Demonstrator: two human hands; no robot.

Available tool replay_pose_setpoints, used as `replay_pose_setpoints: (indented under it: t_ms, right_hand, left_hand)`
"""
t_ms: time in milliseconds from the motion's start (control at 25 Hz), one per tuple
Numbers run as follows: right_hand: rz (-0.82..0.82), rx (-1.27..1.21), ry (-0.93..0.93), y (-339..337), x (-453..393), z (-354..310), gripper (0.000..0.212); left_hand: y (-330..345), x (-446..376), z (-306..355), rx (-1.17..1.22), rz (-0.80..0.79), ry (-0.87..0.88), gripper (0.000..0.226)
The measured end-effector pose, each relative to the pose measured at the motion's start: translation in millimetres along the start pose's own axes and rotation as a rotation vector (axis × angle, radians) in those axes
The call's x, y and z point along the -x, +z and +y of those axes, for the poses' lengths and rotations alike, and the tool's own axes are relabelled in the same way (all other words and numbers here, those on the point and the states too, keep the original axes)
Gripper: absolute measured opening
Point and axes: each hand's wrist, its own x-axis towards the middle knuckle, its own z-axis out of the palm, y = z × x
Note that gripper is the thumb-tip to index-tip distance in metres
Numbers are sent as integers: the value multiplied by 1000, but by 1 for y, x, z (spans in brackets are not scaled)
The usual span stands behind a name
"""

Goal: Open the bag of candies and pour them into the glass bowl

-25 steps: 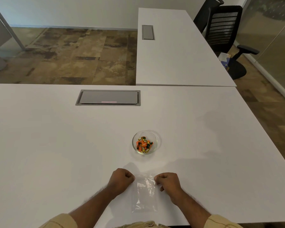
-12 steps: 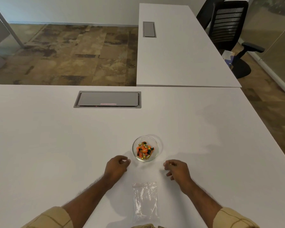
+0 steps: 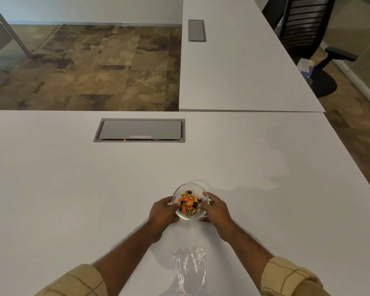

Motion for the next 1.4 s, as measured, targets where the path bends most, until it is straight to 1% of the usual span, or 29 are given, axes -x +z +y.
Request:
replay_pose_setpoints:
  t_ms: [160, 360, 480, 600, 760, 960, 1120, 1240, 1280, 1320, 1360, 1400]
  right_hand:
    - [70, 29, -38, -2, -4, 0, 41]
    - [152, -21, -84, -33, -17, -25, 41]
    - [204, -67, -110, -60, -32, -48, 42]
    - [264, -85, -117, -90, -54, -66, 44]
    - [286, -73, -96, -128, -81, -80, 46]
    - [289, -53, -55, -160, -105, -83, 48]
    - [285, -44, -40, -164, -111, -77, 49]
    - [289, -57, -36, -163, -115, -74, 47]
    - [287, -28, -11, -162, -111, -77, 45]
    - [267, -17, -2, -160, -109, -76, 41]
    - [269, 46, -3, -157, -102, -80, 36]
    - [323, 112, -28, -154, -98, -81, 36]
  left_hand:
    - [5, -7, 0, 19, 27, -8, 29]
    - [30, -13, 43, 12, -52, 56, 28]
    - [60, -29, 74, 3, -110, 94, 30]
    - [99, -49, 100, -3, -147, 97, 30]
    - [151, -79, 117, -54, -174, 97, 32]
    - [187, -98, 122, -112, -186, 77, 31]
    - [192, -97, 122, -139, -183, 62, 32]
    - [191, -98, 122, -142, -215, 47, 36]
    - [188, -93, 124, -161, -229, 32, 38]
    - [186, -93, 121, -150, -249, 22, 42]
    - [181, -88, 121, -199, -266, 35, 48]
    - [176, -85, 119, -277, -223, 60, 56]
